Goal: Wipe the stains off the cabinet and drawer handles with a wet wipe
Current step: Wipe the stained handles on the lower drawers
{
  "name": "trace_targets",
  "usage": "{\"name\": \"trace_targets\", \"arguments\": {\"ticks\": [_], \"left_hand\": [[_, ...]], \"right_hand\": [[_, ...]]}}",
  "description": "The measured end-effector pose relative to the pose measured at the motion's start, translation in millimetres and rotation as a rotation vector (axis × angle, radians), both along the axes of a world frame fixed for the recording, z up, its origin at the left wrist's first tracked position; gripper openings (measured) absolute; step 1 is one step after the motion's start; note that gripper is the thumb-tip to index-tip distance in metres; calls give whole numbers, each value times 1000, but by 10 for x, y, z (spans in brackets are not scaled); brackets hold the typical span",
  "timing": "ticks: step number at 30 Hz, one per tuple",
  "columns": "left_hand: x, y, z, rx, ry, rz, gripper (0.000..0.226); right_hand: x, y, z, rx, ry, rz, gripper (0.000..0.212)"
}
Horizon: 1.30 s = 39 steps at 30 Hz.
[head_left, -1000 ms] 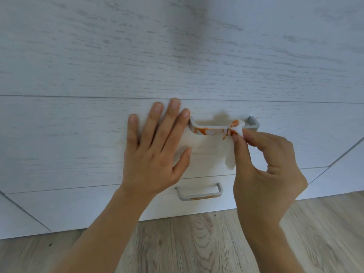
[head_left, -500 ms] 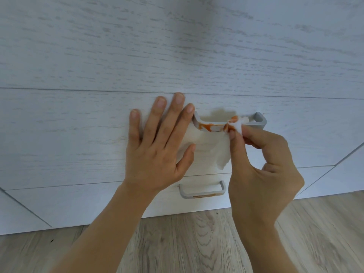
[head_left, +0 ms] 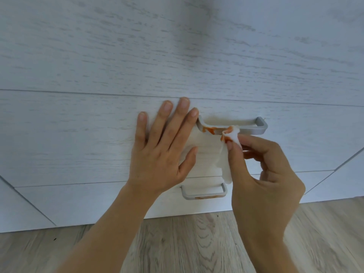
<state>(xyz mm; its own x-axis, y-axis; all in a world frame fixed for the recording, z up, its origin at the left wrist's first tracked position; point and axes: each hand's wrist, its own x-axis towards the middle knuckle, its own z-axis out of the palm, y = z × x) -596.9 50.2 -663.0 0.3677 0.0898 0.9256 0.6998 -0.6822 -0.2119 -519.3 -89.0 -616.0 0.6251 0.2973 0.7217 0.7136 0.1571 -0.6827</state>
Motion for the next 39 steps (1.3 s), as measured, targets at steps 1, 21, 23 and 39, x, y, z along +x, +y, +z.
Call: {"name": "trace_targets", "arguments": {"ticks": [1,21,23,39], "left_hand": [[-2,0,1,-1,1,-3,68],[15,14,-16,24,-14,-13,66],[7,14,-9,15,-12,-21,65],[-163,64,-8,47,-17,-105,62]], "right_hand": [[-1,10,-3,0,-26,-1,10],[24,180,-29,73,-181,-67,16],[-3,195,-23,89,-175,-59,16],[-154,98,-52,-27,-103,-2,11]]}}
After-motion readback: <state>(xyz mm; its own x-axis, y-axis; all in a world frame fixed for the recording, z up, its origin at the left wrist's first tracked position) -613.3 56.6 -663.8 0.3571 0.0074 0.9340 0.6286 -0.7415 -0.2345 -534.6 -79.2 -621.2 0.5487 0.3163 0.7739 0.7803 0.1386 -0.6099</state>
